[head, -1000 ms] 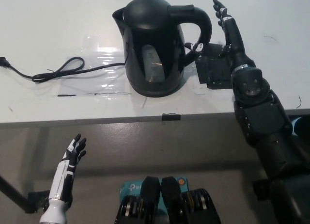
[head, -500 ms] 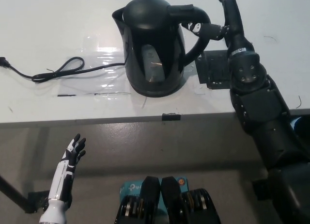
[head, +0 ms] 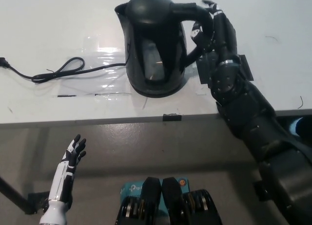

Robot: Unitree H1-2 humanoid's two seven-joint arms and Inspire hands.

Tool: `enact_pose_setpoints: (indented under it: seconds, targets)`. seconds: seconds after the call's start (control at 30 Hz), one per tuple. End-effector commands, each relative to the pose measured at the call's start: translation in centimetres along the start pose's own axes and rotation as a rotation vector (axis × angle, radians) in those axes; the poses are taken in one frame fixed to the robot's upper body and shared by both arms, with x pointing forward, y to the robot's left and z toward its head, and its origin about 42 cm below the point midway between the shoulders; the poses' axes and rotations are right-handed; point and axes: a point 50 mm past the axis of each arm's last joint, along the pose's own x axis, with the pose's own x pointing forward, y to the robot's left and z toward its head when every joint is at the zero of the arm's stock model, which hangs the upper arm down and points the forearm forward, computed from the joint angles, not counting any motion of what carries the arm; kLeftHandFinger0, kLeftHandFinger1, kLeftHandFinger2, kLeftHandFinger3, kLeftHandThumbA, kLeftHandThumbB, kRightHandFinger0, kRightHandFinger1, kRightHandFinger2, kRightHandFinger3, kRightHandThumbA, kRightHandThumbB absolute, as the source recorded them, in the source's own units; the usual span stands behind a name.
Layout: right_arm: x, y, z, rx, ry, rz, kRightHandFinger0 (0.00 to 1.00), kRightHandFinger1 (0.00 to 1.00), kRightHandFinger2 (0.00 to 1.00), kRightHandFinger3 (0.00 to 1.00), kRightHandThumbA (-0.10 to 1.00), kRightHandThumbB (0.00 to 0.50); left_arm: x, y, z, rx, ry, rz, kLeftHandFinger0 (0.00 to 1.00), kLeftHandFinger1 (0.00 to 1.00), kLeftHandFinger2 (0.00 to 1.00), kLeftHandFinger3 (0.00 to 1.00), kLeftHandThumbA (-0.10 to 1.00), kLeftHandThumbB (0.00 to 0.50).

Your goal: Use the right hand to grab the handle of the kettle from the base and place it on the right side

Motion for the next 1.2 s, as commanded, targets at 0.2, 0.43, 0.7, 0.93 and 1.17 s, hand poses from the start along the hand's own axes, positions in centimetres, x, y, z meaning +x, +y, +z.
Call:
enact_pose_setpoints:
  seconds: [0.2, 0.43, 0.7, 0.93, 1.17]
  targets:
    - [2.7, -2.3, 6.6, 0.02, -0.216, -0.211, 0.0, 0.33, 0.76, 0.69, -0.1, 0.12, 0.9, 0.8, 0.8, -0.011, -0.062, 0.002, 1.0, 1.0, 1.0, 1.0, 1.0, 0.5]
    - [3.8, -4.0, 9.6, 0.211, -0.241, -0.277, 0.0, 0.28, 0.77, 0.76, -0.1, 0.123, 0.4, 0.7, 0.7, -0.017, -0.05, 0.004, 1.0, 1.0, 1.0, 1.0, 1.0, 0.5]
    - [5.2, -7.4, 12.9, 0.325, -0.295, -0.384, 0.0, 0.07, 0.55, 0.64, -0.1, 0.147, 0.3, 0.7, 0.6, -0.022, -0.042, 0.002, 1.0, 1.0, 1.0, 1.0, 1.0, 0.5]
    - [5.7, -10.4, 11.3, 0.309, -0.287, -0.494, 0.0, 0.0, 0.45, 0.49, -0.1, 0.12, -0.1, 1.0, 0.5, -0.014, -0.034, 0.002, 1.0, 1.0, 1.0, 1.0, 1.0, 0.5]
    - [6.4, -13.5, 8.4, 0.31, -0.242, -0.539, 0.0, 0.0, 0.36, 0.45, -0.1, 0.114, 0.3, 1.5, 0.7, -0.012, -0.039, 0.015, 1.0, 1.0, 1.0, 1.0, 1.0, 0.5]
